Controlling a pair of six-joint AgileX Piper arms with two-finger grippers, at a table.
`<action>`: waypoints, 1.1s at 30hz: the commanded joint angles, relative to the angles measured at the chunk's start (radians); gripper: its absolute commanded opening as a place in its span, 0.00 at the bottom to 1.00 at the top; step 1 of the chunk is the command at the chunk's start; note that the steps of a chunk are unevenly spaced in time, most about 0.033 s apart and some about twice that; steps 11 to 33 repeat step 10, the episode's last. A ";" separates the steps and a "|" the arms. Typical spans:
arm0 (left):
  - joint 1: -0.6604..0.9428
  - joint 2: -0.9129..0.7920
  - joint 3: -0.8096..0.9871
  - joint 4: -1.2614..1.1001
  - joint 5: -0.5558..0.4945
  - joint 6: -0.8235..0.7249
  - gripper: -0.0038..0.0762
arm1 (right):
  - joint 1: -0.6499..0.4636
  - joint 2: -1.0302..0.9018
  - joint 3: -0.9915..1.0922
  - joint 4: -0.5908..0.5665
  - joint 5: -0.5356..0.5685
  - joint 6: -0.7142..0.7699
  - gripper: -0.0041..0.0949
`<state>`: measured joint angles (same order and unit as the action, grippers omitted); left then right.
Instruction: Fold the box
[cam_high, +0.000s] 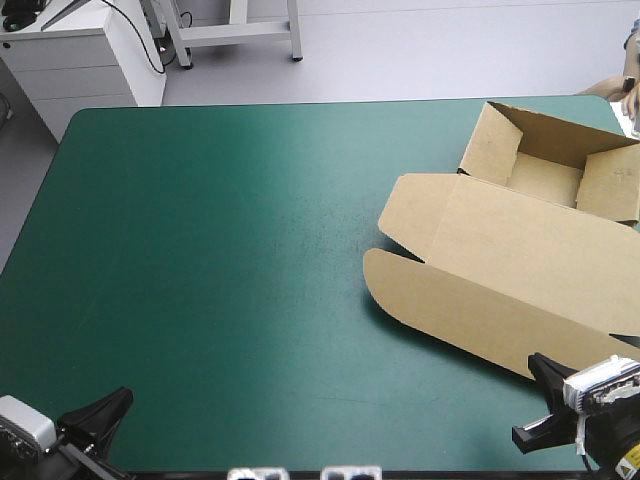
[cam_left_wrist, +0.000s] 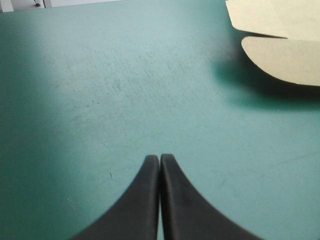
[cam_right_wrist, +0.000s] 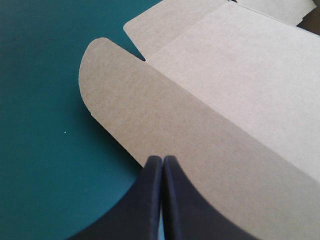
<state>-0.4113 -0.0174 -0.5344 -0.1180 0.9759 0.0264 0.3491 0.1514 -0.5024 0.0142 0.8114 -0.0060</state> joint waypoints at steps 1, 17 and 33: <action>-0.003 -0.007 -0.003 -0.029 -0.054 0.002 0.04 | 0.002 0.006 -0.008 0.007 -0.074 -0.005 0.03; -0.003 -0.007 0.019 -0.030 -0.066 0.013 0.04 | 0.002 0.002 0.060 0.014 -0.075 -0.004 0.03; -0.003 -0.007 0.019 -0.030 -0.066 0.013 0.04 | 0.002 0.002 0.060 0.014 -0.075 -0.004 0.03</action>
